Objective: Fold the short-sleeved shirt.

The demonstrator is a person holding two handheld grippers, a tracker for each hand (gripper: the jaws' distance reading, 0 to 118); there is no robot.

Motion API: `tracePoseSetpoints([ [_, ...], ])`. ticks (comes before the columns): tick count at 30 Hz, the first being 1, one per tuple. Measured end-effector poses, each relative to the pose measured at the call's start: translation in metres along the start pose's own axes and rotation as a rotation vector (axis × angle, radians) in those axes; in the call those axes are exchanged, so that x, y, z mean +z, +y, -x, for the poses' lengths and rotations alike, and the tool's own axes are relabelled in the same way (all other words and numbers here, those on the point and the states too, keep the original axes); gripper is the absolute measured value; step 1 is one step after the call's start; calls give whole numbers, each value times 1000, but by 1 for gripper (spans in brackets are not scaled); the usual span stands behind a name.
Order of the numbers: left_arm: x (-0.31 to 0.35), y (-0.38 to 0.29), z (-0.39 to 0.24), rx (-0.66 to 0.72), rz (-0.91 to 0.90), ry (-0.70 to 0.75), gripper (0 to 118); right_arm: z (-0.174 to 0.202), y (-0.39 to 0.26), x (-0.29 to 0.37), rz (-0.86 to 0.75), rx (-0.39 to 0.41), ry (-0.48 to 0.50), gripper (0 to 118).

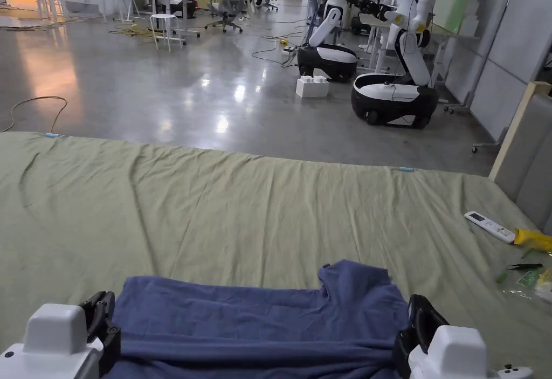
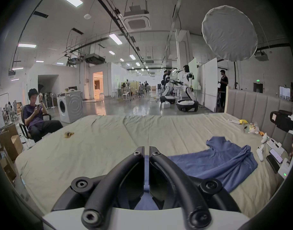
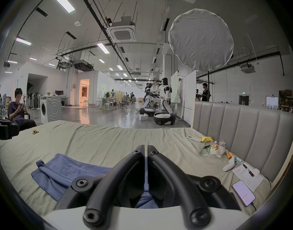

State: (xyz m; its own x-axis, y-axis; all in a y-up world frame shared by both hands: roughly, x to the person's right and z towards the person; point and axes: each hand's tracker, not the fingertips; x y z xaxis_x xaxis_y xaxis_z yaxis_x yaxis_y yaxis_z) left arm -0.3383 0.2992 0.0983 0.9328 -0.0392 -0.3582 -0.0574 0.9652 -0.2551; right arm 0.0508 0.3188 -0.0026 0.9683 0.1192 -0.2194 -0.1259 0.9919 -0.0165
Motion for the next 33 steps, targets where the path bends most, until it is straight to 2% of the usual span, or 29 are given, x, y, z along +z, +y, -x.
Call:
tracePoseSetpoints([
  [6, -35, -40, 29, 57, 258, 25, 5, -3, -13, -1, 59, 18, 20, 4],
  [9, -60, -56, 49, 94, 370, 8, 6, -2, -21, -2, 85, 55, 23, 4],
  [11, -80, -61, 57, 132, 458, 26, 18, -3, -27, -4, 111, 71, 31, 4],
  [12, -88, -64, 61, 145, 493, 34, 31, -4, -31, -5, 120, 73, 34, 4],
  [13, -98, -67, 65, 150, 524, 37, 52, -4, -33, -5, 126, 73, 34, 4],
  [14, -100, -65, 61, 150, 563, 32, 65, -4, -35, -5, 131, 76, 31, 4],
  [15, -108, -69, 63, 153, 601, 24, 71, -4, -36, -5, 141, 83, 30, 4],
  [19, -127, -78, 60, 141, 757, -34, 72, -6, -43, -5, 169, 99, 28, 4],
  [21, -136, -87, 54, 122, 847, 8, 72, -8, -48, -6, 188, 102, 27, 4],
  [23, -137, -85, 50, 120, 815, -2, 73, -10, -52, -6, 204, 100, 22, 4],
  [26, -128, -75, 39, 75, 823, 18, 69, -15, -58, -7, 249, 73, 11, 4],
  [27, -125, -75, 34, 60, 817, 10, 62, -16, -59, -7, 247, 77, 9, 4],
  [31, -107, -72, 16, -16, 785, -43, 12, -24, -64, -8, 275, 74, -21, 4],
  [33, -102, -73, 14, -14, 785, -66, 8, -34, -68, -15, 306, 64, -36, 5],
])
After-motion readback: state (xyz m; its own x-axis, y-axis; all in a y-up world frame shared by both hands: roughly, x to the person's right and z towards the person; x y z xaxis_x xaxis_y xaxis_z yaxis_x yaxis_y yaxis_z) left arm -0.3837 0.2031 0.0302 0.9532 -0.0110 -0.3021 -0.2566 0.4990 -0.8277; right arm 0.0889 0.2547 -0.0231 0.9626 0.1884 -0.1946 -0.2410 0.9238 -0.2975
